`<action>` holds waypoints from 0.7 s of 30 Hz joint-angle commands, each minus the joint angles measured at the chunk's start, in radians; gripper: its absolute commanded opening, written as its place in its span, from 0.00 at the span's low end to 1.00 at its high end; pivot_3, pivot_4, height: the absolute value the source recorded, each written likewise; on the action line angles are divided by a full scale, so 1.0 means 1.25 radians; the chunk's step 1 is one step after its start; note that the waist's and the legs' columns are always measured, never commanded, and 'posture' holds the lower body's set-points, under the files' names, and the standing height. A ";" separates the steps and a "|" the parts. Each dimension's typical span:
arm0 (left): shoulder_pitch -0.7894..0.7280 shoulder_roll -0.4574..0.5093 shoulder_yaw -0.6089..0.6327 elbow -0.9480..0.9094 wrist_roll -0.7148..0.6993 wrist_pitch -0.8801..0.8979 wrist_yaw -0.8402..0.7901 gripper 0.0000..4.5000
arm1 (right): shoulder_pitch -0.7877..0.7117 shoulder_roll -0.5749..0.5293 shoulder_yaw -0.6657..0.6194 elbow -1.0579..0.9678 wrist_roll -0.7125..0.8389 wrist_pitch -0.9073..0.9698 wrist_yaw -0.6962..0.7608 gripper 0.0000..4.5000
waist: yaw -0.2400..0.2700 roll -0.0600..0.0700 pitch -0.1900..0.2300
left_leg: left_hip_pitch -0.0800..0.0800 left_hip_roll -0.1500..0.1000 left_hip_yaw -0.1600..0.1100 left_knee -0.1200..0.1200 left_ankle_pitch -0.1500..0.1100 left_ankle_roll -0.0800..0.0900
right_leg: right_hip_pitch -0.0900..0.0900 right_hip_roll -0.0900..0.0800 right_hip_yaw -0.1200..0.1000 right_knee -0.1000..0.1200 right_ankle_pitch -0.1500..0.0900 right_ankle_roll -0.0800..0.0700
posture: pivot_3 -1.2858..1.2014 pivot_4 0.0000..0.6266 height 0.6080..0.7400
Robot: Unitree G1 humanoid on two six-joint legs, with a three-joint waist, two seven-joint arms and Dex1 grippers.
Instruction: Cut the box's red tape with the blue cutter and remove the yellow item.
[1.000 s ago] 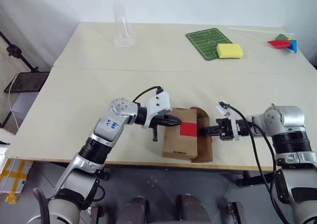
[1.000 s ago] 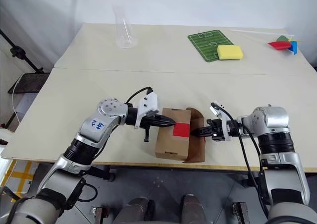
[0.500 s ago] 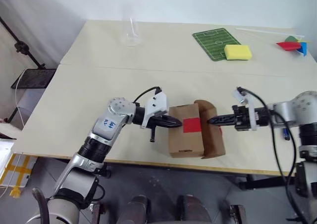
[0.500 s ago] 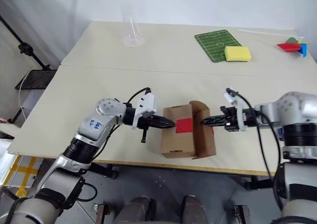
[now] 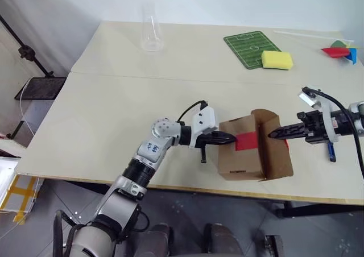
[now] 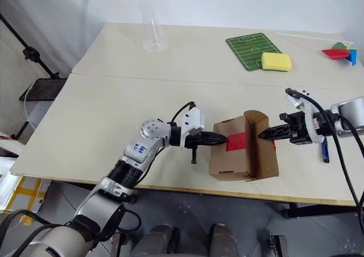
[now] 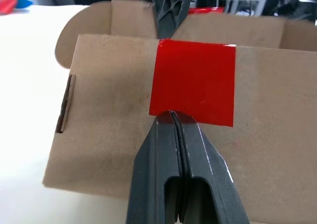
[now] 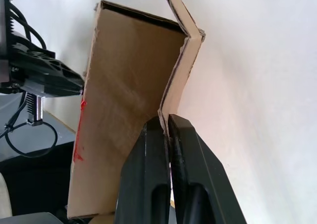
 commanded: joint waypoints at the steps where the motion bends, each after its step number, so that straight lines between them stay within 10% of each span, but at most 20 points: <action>1: 0.002 -0.048 -0.010 0.003 -0.001 -0.026 0.022 0.00 | -0.084 -0.028 0.051 -0.017 0.058 0.003 0.034 0.03 | 0.000 0.000 0.000 | 0.000 0.000 0.000 0.000 0.000 0.000 | 0.000 0.000 0.000 0.000 0.000 0.000 | 0.52 0.24 1.00; 21: 0.114 -0.031 0.016 -0.080 -0.027 -0.016 0.035 0.00 | -0.506 0.004 0.532 0.027 -0.038 0.003 0.206 0.03 | 0.010 0.002 0.001 | -0.011 0.000 0.000 0.000 0.000 0.000 | -0.013 0.000 0.001 0.002 0.000 0.000 | 0.52 0.24 1.00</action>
